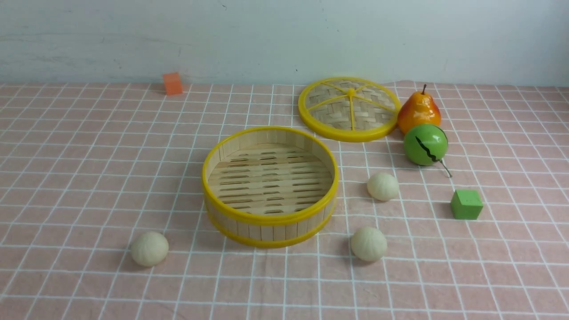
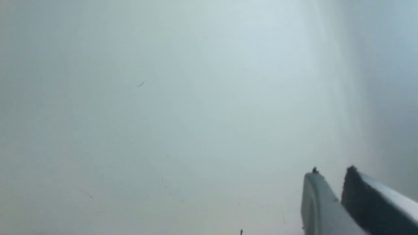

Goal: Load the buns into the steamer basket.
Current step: Use the left arm to grab a steamed stuffed bun

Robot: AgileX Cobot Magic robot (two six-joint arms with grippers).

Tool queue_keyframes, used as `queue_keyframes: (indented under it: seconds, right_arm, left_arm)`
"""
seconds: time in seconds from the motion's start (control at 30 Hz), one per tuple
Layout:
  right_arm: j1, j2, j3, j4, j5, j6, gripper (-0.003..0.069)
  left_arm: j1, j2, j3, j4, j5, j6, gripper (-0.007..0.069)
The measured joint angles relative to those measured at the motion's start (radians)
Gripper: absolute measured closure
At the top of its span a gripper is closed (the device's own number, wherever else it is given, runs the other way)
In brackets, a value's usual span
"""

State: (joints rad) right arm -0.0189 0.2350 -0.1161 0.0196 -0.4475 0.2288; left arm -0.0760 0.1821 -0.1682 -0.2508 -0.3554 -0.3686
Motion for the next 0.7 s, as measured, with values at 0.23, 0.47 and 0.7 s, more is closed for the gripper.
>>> queue_keyframes:
  seconds: [0.23,0.47,0.7]
  right_arm:
    - [0.000,0.335,-0.237,-0.150,0.129,0.000,0.0671]
    - [0.051,0.671,-0.460,-0.210,0.755,0.045,0.0669]
    - [0.197,0.969,-0.610,-0.116,1.074,-0.111,0.0669]
  left_arm:
    - [0.000,0.398,-0.282,0.090,0.112,0.022,0.0638]
    - [0.000,0.724,-0.553,0.146,0.708,0.074,0.0638]
    - [0.000,1.041,-0.731,-0.013,1.020,0.253,0.0638]
